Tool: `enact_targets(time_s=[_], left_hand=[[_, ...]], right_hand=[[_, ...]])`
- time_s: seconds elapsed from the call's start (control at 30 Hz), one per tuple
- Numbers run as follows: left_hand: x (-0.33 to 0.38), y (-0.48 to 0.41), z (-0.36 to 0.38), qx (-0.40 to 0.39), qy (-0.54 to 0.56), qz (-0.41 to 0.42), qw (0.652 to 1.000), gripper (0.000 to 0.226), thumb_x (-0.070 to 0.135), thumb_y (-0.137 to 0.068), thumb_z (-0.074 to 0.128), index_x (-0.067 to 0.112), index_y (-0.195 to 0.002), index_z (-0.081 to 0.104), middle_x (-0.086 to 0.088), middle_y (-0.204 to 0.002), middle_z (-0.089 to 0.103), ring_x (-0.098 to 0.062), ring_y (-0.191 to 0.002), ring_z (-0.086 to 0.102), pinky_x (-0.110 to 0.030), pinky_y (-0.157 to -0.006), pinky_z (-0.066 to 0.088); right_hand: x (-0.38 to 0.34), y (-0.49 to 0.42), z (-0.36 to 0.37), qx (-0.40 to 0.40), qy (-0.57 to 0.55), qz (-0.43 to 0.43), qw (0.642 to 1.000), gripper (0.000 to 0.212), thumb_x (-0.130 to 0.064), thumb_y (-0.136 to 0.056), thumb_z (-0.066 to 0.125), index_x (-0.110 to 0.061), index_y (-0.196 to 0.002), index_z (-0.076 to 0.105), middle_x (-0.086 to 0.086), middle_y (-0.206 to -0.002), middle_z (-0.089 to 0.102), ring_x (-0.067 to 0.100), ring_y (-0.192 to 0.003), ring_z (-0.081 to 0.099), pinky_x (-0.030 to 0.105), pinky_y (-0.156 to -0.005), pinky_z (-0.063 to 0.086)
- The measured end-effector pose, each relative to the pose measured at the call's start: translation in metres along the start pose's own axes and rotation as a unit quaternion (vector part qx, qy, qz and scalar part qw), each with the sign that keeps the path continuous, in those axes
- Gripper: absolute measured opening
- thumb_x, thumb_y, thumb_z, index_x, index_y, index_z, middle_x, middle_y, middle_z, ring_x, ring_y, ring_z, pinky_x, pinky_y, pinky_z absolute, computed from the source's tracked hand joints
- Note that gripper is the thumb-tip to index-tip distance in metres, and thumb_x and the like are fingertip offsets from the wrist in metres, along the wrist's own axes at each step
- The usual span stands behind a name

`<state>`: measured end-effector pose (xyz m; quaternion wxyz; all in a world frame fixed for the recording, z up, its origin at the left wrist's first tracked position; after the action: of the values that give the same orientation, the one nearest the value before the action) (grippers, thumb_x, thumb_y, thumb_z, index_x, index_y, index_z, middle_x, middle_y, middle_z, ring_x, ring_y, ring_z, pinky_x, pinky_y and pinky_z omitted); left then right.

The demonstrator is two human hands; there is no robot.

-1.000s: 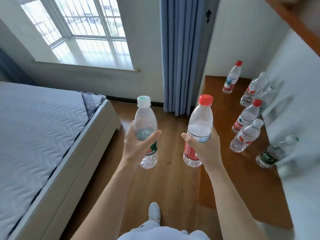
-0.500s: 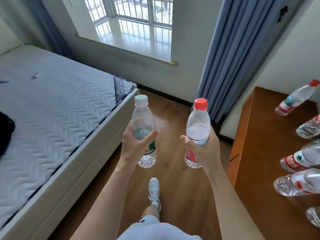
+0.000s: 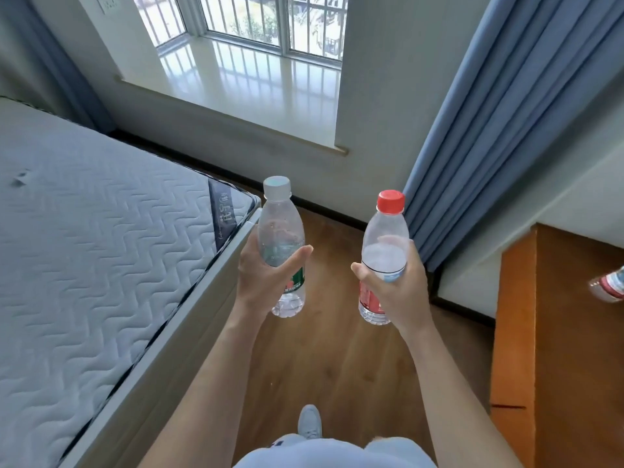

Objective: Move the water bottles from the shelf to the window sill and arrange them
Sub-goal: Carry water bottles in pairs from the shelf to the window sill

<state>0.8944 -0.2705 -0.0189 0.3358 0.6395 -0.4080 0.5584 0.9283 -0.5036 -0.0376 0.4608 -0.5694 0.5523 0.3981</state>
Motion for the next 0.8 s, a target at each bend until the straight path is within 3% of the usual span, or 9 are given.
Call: enact_targets(time_s=[0.2,0.3,0.5,0.6,0.7,0.8], left_hand=[[-0.01,-0.072,0.014,-0.003,-0.005,0.007,1.0,0.047,0.053,-0.058,0.081,0.04,-0.098,0.059,0.009,-0.092,0.068,-0.009,-0.087,0.069,-0.021,-0.068,0.056],[-0.017,-0.106,0.023,0.006,-0.01,-0.003,1.0,0.045,0.048,-0.062,0.085,0.043,-0.098,0.058,0.013,-0.09,0.068,-0.006,-0.087,0.069,-0.024,-0.07,0.057],[-0.014,-0.188,0.056,0.035,-0.018,0.009,0.999,0.044,0.029,-0.073,0.082,0.034,-0.106,0.054,0.013,-0.094,0.063,0.009,-0.087,0.064,-0.009,-0.066,0.05],[-0.009,-0.238,0.079,0.047,-0.021,0.006,0.999,0.043,0.025,-0.074,0.081,0.036,-0.104,0.052,0.011,-0.095,0.062,0.011,-0.087,0.063,-0.007,-0.065,0.049],[0.004,-0.29,0.102,0.067,-0.034,0.013,0.997,0.042,0.027,-0.075,0.081,0.036,-0.104,0.052,0.01,-0.095,0.062,0.012,-0.086,0.062,-0.006,-0.065,0.048],[0.017,-0.337,0.122,0.094,-0.045,0.019,0.994,0.041,0.023,-0.076,0.081,0.039,-0.099,0.05,0.012,-0.093,0.06,0.015,-0.084,0.06,-0.004,-0.064,0.046]], right_hand=[[0.004,-0.068,0.027,-0.011,0.004,-0.004,1.0,0.06,-0.048,-0.063,0.082,-0.027,-0.114,0.058,-0.014,-0.103,0.066,0.01,-0.098,0.066,0.027,-0.083,0.056],[0.01,-0.106,0.04,-0.027,-0.001,0.0,1.0,0.061,-0.047,-0.064,0.082,-0.025,-0.115,0.057,-0.016,-0.102,0.065,0.006,-0.097,0.065,0.018,-0.079,0.054],[0.023,-0.205,0.062,-0.059,-0.018,0.005,0.998,0.06,-0.044,-0.066,0.084,-0.023,-0.116,0.057,-0.011,-0.103,0.064,0.003,-0.096,0.064,0.015,-0.078,0.054],[0.023,-0.268,0.071,-0.079,-0.012,-0.003,0.997,0.056,-0.034,-0.07,0.089,-0.021,-0.114,0.057,-0.015,-0.099,0.064,-0.001,-0.094,0.063,0.017,-0.078,0.054],[0.014,-0.336,0.078,-0.103,0.0,-0.023,0.994,0.056,-0.032,-0.073,0.087,-0.022,-0.117,0.055,-0.017,-0.101,0.061,-0.008,-0.095,0.06,0.01,-0.074,0.051],[0.003,-0.396,0.086,-0.115,0.007,-0.042,0.992,0.059,-0.033,-0.072,0.087,-0.022,-0.12,0.054,-0.011,-0.105,0.062,-0.001,-0.097,0.062,0.008,-0.075,0.048]])
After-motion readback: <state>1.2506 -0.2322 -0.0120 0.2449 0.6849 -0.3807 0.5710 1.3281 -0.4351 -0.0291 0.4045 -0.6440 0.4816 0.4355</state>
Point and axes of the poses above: each hand's wrist, its own y-axis away from the middle knuckle, its own z-axis out of the palm, x = y × z, the point moved 6 cm from there along -y, towards the middle knuckle
